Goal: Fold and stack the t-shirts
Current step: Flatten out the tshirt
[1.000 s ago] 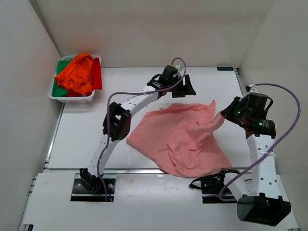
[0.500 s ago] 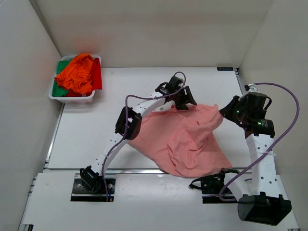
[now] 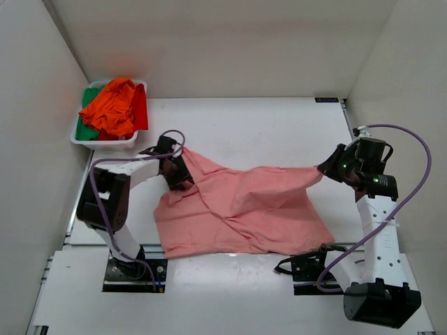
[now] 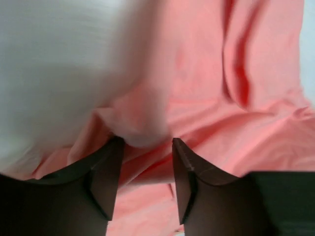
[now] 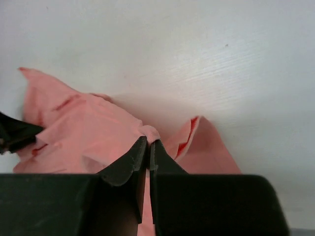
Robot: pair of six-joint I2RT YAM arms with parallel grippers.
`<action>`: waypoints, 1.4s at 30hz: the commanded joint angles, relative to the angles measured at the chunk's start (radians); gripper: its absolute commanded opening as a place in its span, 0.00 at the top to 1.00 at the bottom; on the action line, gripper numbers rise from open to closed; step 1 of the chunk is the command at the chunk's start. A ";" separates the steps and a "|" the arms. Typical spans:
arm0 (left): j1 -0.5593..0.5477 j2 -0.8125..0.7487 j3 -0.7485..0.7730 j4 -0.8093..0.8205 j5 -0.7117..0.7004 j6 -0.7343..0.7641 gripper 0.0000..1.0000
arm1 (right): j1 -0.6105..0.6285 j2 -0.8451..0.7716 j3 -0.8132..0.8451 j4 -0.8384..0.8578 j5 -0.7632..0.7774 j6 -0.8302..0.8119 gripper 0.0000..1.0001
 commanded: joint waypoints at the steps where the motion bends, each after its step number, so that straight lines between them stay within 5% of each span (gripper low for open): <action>1: 0.069 -0.135 -0.068 -0.005 -0.026 0.107 0.43 | 0.020 0.045 -0.035 -0.046 -0.014 -0.048 1.00; 10: 0.102 -0.415 -0.078 -0.008 0.037 0.082 0.26 | 0.069 0.084 -0.092 -0.028 -0.021 -0.048 1.00; 17: 0.174 -0.263 0.123 -0.080 -0.030 0.115 0.22 | 0.123 0.123 -0.093 0.015 -0.021 -0.036 0.99; 20: 0.194 -0.173 0.125 -0.036 -0.029 0.095 0.42 | 0.130 0.148 -0.063 0.020 -0.027 -0.037 1.00; 22: 0.208 -0.133 0.122 0.025 -0.026 0.066 0.68 | 0.117 0.168 -0.039 0.022 -0.032 -0.036 1.00; 24: 0.230 -0.080 0.125 0.060 0.012 0.024 0.78 | 0.117 0.186 -0.023 0.026 -0.041 -0.042 1.00; 29: 0.273 0.005 0.150 0.163 0.073 -0.066 0.48 | 0.120 0.237 0.031 0.045 -0.055 -0.042 1.00; 33: 0.293 0.066 0.206 0.188 0.066 -0.120 0.35 | 0.121 0.265 0.040 0.063 -0.066 -0.036 1.00; 42: 0.312 0.215 0.283 0.226 0.107 -0.189 0.36 | 0.117 0.323 0.063 0.088 -0.078 -0.042 1.00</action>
